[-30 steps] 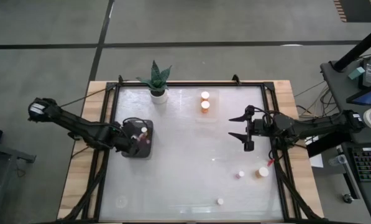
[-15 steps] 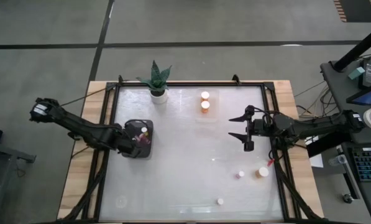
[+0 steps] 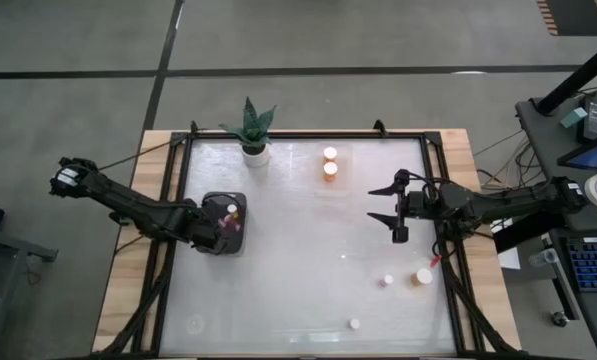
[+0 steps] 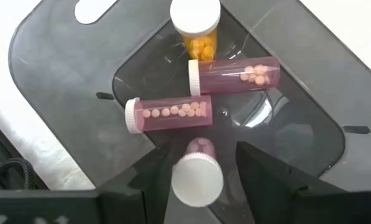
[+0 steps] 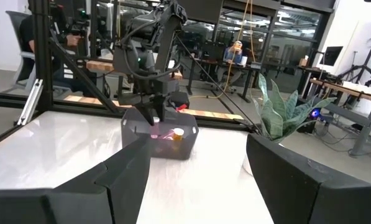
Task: Pick and place medicine bottles into bin by pill shape (circle, oval)
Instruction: Put the top left small pink pill bottle into the black bin, then put the top small pink pill bottle into the black bin
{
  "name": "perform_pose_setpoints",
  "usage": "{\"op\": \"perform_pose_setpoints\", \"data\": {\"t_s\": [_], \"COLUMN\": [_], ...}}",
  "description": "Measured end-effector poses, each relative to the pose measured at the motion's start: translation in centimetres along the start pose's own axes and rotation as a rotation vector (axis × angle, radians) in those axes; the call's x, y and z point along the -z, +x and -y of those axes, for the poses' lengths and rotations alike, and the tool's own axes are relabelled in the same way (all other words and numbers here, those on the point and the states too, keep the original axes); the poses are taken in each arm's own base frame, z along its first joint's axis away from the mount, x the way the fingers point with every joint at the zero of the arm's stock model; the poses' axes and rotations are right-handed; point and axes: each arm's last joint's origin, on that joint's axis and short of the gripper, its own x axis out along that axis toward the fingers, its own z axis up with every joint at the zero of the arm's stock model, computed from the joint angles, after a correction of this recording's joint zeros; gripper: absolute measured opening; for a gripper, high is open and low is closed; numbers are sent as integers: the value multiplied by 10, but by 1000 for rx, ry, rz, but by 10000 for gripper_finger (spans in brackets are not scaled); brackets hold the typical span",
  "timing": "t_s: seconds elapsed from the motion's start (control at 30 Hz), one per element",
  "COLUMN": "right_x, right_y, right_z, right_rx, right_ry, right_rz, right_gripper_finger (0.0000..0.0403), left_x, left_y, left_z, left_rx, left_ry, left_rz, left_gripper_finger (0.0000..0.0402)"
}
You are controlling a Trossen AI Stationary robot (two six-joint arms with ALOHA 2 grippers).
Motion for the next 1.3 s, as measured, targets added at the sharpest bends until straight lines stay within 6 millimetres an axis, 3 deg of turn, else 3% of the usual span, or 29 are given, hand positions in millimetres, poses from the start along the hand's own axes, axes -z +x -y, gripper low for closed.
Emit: {"op": "perform_pose_setpoints", "data": {"t_s": [0.33,0.87,1.3], "right_x": [0,1,4], "right_y": [0,0,0], "right_z": [0,1,1], "right_rx": [0,22,40], "right_ry": [0,3,86], "right_rz": [0,-10,-45], "right_gripper_finger": [256,256,256], "left_x": [-4,-21,-38], "left_y": [-7,-36,-44], "left_z": [4,13,36], "left_rx": [40,118,283], "left_ry": [16,47,235], "left_rz": [-14,22,278], "left_gripper_finger": [165,164,164]}}
